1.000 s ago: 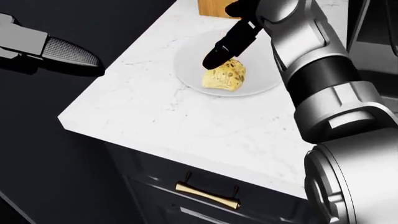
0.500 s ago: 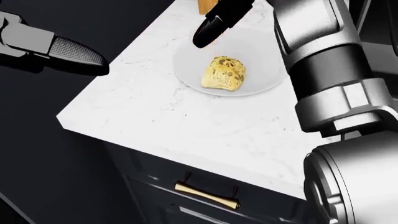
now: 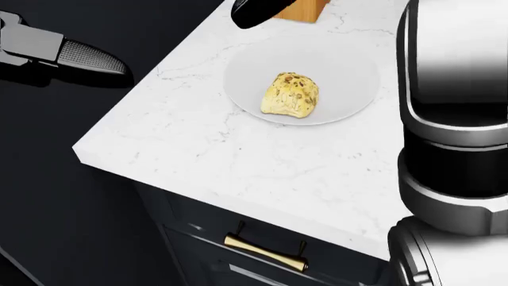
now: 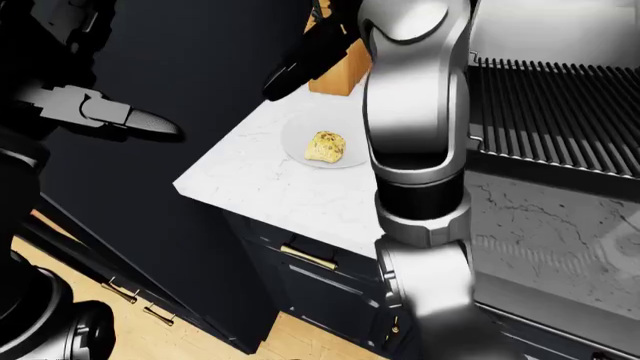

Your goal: Pick the scone from the rack and place it on the plate on the counter.

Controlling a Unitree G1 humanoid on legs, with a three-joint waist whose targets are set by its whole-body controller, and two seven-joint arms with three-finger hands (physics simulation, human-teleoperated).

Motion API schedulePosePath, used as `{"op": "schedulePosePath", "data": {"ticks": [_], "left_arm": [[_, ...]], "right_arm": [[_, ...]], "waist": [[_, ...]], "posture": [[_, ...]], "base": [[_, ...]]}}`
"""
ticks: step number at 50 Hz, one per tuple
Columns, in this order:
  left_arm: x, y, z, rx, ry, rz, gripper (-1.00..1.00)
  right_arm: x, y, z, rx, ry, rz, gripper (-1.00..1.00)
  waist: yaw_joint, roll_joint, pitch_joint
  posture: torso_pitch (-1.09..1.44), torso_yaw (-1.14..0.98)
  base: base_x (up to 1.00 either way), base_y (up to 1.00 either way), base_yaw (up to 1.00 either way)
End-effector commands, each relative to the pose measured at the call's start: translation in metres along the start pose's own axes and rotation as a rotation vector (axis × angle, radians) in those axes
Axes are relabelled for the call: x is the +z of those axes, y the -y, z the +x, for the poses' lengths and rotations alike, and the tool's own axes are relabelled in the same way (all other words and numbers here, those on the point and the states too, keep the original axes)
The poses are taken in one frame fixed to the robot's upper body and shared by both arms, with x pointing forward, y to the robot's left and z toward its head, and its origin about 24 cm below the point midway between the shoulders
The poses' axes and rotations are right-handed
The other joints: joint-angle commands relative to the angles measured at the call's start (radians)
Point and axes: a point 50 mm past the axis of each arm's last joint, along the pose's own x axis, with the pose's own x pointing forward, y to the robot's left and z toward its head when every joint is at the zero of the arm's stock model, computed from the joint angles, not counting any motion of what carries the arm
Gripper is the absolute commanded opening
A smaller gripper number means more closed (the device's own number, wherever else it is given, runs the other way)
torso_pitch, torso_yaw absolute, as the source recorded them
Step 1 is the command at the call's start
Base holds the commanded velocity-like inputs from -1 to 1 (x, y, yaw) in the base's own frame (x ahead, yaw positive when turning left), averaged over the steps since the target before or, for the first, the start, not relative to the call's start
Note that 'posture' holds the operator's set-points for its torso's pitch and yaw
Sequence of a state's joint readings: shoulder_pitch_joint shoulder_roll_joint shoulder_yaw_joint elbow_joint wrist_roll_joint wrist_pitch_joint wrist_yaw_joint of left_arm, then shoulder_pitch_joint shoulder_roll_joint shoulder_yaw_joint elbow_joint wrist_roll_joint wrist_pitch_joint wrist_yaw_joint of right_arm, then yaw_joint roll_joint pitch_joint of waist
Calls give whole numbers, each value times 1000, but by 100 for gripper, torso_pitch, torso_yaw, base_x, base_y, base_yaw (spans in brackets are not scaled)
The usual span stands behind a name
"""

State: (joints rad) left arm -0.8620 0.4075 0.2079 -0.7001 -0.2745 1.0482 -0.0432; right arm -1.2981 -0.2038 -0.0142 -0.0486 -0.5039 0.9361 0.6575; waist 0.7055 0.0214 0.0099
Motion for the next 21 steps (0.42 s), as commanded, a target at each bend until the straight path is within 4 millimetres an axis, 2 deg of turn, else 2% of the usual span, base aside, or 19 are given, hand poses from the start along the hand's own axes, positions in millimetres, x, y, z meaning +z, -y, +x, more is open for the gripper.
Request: {"op": "schedulePosePath", "data": {"ticks": [1,4,9,21], "left_arm": [[13,-5,-1,27,73,16,100],[15,-6,-1,32,75,18,100],[14,-6,0,31,75,16,100],[12,-6,-2,37,72,18,100]], "right_arm": [[8,5,-9,-43,22,5,100],[7,3,-19,-63,26,23,100],[16,2,-34,-87,48,35,100],[21,-3,-55,-119,68,62,100]], "waist": [[1,2,-21],[1,0,-21],[3,0,-19],[1,1,-18]], "posture": [[0,64],[0,64],[0,64],[0,64]], "base": [[0,0,0],[0,0,0],[0,0,0],[0,0,0]]}}
